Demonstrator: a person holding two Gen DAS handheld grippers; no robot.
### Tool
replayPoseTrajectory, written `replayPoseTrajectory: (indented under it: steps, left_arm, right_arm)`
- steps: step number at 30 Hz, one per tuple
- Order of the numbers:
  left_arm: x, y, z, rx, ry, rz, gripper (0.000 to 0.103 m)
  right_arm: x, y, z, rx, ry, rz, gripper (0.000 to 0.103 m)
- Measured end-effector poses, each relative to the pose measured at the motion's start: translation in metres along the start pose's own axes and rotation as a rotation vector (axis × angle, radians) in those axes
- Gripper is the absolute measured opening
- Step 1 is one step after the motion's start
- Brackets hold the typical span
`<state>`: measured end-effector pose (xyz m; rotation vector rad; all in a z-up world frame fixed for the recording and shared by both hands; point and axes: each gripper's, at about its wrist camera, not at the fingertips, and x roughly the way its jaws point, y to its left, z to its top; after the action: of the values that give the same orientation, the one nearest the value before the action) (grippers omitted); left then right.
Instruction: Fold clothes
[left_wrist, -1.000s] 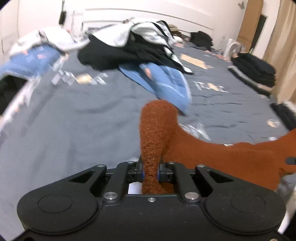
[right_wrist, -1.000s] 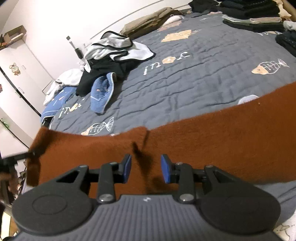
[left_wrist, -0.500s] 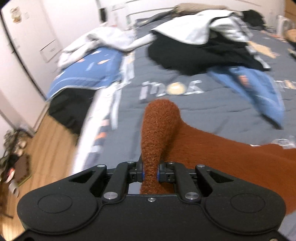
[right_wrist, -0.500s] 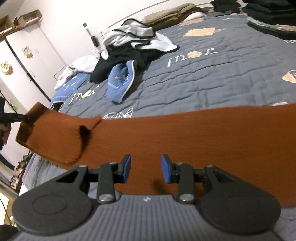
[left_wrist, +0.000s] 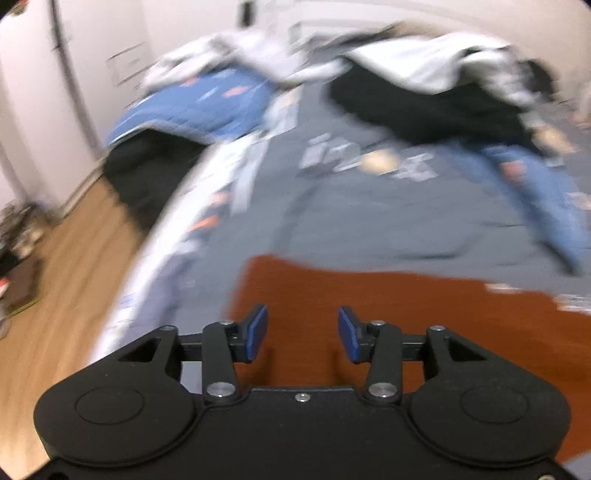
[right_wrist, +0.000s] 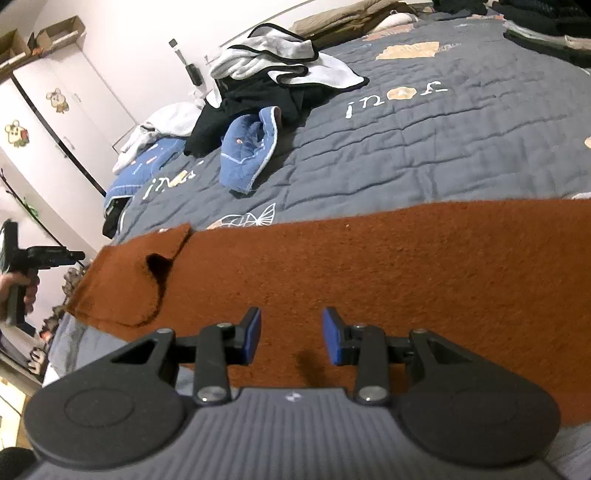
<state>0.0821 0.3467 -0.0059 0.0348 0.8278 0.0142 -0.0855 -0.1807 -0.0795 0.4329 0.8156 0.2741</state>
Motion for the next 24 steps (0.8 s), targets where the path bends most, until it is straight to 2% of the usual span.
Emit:
replayPoseTrajectory:
  steps: [2, 6, 11, 14, 18, 21, 24]
  left_arm:
    - [-0.02, -0.036, -0.01, 0.045, -0.043, -0.073, 0.051]
    - [-0.04, -0.091, -0.037, 0.014, -0.063, -0.238, 0.052]
    - [-0.048, -0.16, -0.079, 0.057, -0.075, -0.317, 0.052]
    - [-0.035, -0.181, -0.103, 0.041, -0.036, -0.275, 0.052]
    - [-0.027, -0.2, -0.126, 0.149, -0.069, -0.184, 0.052]
    - [-0.019, -0.208, -0.132, 0.21, -0.064, -0.17, 0.052]
    - [-0.014, -0.214, -0.14, 0.281, -0.085, -0.121, 0.052]
  right_arm:
    - [-0.004, 0.002, -0.001, 0.006, -0.007, 0.012, 0.036]
    - [-0.01, 0.005, -0.001, 0.018, -0.024, 0.035, 0.036]
    - [-0.017, 0.009, 0.0, 0.035, -0.042, 0.059, 0.039]
    - [-0.02, 0.012, -0.001, 0.037, -0.045, 0.069, 0.04]
    - [-0.023, 0.015, -0.003, 0.03, -0.044, 0.08, 0.041]
    - [-0.026, 0.017, -0.006, 0.03, -0.04, 0.087, 0.041]
    - [-0.027, 0.019, -0.007, 0.028, -0.037, 0.094, 0.042]
